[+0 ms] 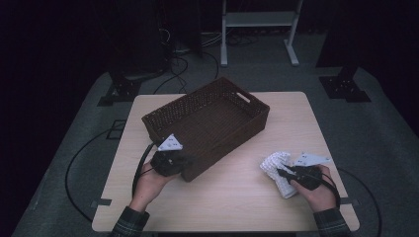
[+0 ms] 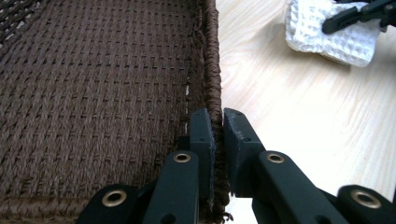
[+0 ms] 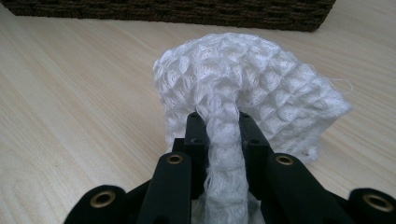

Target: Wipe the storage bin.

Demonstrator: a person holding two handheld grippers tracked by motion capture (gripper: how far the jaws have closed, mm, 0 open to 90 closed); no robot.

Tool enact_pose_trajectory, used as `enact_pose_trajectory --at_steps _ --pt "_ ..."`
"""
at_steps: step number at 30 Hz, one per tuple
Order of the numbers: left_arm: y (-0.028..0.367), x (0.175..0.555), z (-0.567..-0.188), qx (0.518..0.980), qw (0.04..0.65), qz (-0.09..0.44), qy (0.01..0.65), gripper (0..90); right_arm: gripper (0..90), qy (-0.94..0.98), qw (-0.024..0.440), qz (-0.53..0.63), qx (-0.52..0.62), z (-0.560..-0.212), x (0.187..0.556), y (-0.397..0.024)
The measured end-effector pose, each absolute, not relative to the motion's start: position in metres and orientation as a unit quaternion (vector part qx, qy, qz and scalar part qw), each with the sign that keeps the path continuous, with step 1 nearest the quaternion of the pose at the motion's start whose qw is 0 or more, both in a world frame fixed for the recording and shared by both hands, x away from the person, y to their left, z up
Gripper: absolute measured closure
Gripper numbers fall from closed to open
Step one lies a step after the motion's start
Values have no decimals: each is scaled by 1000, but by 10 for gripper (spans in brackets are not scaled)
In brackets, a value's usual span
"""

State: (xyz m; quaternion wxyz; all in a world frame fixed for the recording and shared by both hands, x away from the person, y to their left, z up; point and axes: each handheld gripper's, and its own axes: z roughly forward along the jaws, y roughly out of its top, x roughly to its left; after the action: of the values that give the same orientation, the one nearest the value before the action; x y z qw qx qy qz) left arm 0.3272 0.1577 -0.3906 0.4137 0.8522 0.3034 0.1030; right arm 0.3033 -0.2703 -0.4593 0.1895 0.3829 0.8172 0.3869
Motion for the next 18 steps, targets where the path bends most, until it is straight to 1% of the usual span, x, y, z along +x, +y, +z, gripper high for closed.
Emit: enact_pose_trajectory --at_steps 10,12,13,15,18 --pt "163 310 -391 850 419 99 303 821 771 817 189 387 384 -459 303 -270" --pt "166 308 -392 848 426 93 302 714 770 817 189 386 384 -459 303 -270" --pt "168 305 -392 842 440 81 303 669 770 818 190 386 382 -459 304 -270" --pt "170 301 -390 838 443 90 305 579 770 818 190 386 382 -459 304 -270" --pt "174 294 -386 833 451 99 306 494 770 818 190 386 382 -459 304 -270"
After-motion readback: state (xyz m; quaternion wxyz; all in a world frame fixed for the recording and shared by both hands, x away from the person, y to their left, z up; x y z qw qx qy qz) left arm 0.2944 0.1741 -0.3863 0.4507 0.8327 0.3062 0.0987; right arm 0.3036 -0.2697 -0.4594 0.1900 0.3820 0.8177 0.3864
